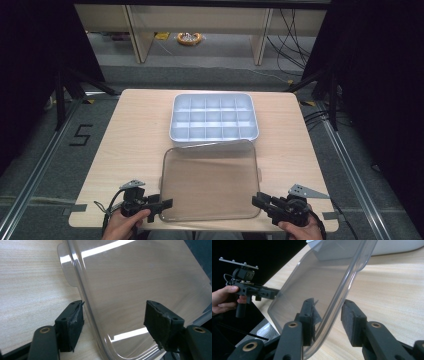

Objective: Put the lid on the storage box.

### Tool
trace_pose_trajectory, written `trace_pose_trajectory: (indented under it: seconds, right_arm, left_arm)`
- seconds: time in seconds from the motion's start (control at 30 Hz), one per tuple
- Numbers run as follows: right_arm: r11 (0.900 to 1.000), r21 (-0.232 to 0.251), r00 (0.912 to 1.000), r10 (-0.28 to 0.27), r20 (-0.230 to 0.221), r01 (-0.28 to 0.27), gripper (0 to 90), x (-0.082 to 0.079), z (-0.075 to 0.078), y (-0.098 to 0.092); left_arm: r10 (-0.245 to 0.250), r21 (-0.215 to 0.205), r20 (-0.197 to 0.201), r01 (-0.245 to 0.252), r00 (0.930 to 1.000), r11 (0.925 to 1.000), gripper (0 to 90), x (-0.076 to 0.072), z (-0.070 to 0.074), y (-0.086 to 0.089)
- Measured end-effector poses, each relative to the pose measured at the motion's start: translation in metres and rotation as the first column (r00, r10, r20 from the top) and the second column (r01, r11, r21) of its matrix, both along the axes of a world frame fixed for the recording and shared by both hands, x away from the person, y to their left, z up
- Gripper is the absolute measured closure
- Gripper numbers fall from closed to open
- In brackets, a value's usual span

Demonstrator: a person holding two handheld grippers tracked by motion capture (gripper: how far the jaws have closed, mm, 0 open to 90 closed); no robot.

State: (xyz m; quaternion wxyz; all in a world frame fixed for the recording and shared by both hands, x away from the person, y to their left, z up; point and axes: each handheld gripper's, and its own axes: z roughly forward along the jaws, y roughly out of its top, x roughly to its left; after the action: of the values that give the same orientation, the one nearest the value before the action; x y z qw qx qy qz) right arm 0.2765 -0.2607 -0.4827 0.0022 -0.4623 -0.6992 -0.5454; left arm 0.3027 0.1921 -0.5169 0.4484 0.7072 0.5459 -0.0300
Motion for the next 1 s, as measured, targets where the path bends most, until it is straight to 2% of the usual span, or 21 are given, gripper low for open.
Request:
trace_pose_trajectory:
  seconds: [0.03,0.07,0.13,0.17,0.2,0.23,0.27,0.33,0.37,0.4,0.43,0.47,0.67,0.7,0.77,0.8,0.83,0.87,0.97,1.0]
  right_arm:
    - [1.000,-0.027,0.9995,-0.003,0.031,0.004,64.7,0.002,-0.002,0.000]
    - [1.000,-0.028,0.9990,0.012,0.042,-0.011,66.2,0.002,-0.002,0.000]
    - [0.999,-0.034,0.9992,0.009,0.040,-0.008,66.6,0.002,-0.002,-0.001]
    - [0.999,-0.052,0.9991,0.015,0.040,-0.013,66.9,0.003,-0.003,0.001]
    - [0.999,-0.041,0.9991,0.015,0.041,-0.014,67.1,0.003,-0.004,0.001]
    - [1.000,-0.025,1.0000,-0.006,0.007,0.007,67.1,0.002,-0.003,0.001]
    - [0.999,-0.048,0.9995,-0.017,0.027,0.019,67.4,0.004,-0.005,-0.003]
    - [0.999,-0.024,0.9985,-0.046,-0.028,0.046,67.7,0.003,-0.004,-0.005]
    - [0.999,-0.020,0.9978,-0.049,-0.044,0.049,68.1,0.003,-0.005,-0.005]
    - [0.999,-0.020,0.9978,-0.049,-0.044,0.049,68.1,0.003,-0.005,-0.005]
    - [0.998,-0.043,0.9984,-0.055,-0.011,0.054,68.4,0.006,-0.007,-0.008]
    - [0.995,-0.073,0.9976,-0.065,-0.021,0.064,68.6,0.006,-0.008,-0.008]
    - [0.991,-0.112,0.9962,-0.080,-0.035,0.075,68.3,0.006,-0.011,-0.004]
    - [0.986,-0.147,0.9948,-0.089,-0.049,0.081,68.2,0.006,-0.012,-0.003]
    - [0.981,-0.169,0.9935,-0.102,-0.051,0.092,68.0,0.006,-0.012,0.000]
    - [0.977,-0.194,0.9937,-0.103,-0.043,0.093,67.9,0.006,-0.012,0.001]
    - [0.970,-0.222,0.9928,-0.111,-0.043,0.099,67.9,0.005,-0.011,0.002]
    - [0.972,-0.209,0.9903,-0.125,-0.060,0.110,68.1,0.004,-0.011,0.006]
    - [0.967,-0.227,0.9897,-0.132,-0.055,0.117,68.3,0.004,-0.010,0.008]
    - [0.958,-0.264,0.9913,-0.128,-0.030,0.116,68.3,0.005,-0.010,0.006]
  left_arm:
    - [0.007,-0.007,-0.005,-0.007,1.0000,0.9999,31.8,0.000,0.000,0.000]
    - [0.015,-0.011,-0.007,-0.015,0.9999,0.9998,32.2,0.001,0.000,0.001]
    - [0.016,-0.006,-0.005,-0.016,0.9999,0.9998,31.7,0.001,0.000,0.001]
    - [0.016,-0.011,-0.006,-0.016,0.9998,0.9998,34.1,0.000,0.000,0.001]
    - [0.019,0.005,0.004,-0.019,0.9998,0.9998,40.3,0.000,-0.001,0.002]
    - [0.014,-0.003,-0.001,-0.014,0.9999,0.9999,48.5,0.000,-0.002,0.004]
    - [0.009,-0.023,-0.015,-0.009,0.9998,0.9997,52.1,0.000,-0.002,0.006]
    - [0.006,-0.028,-0.013,-0.006,0.9999,0.9996,56.8,0.000,-0.002,0.006]
    - [-0.015,-0.005,0.022,0.015,0.9996,0.9999,57.5,-0.002,0.000,0.004]
    - [-0.015,-0.005,0.022,0.015,0.9996,0.9999,58.6,-0.002,0.000,0.004]
    - [-0.017,0.006,0.047,0.016,0.9988,0.9998,58.6,-0.003,0.002,0.004]
    - [-0.013,0.014,0.079,0.012,0.9968,0.9998,61.2,-0.004,0.004,0.003]
    - [-0.006,0.020,0.101,0.004,0.9949,0.9998,63.9,-0.005,0.006,0.004]
    - [-0.010,0.037,0.112,0.005,0.9937,0.9993,63.8,-0.005,0.007,0.003]
    - [-0.002,0.042,0.119,-0.003,0.9929,0.9991,64.0,-0.006,0.009,0.001]
    - [-0.009,0.074,0.154,-0.002,0.9880,0.9972,63.9,-0.006,0.011,-0.001]
    - [-0.010,0.089,0.170,-0.005,0.9855,0.9960,63.6,-0.007,0.013,-0.002]
    - [-0.016,0.102,0.181,-0.002,0.9833,0.9948,63.7,-0.008,0.015,-0.003]
    - [-0.018,0.111,0.193,-0.004,0.9811,0.9938,64.4,-0.008,0.016,-0.003]
    - [-0.009,0.104,0.195,-0.012,0.9808,0.9945,64.4,-0.008,0.017,-0.004]
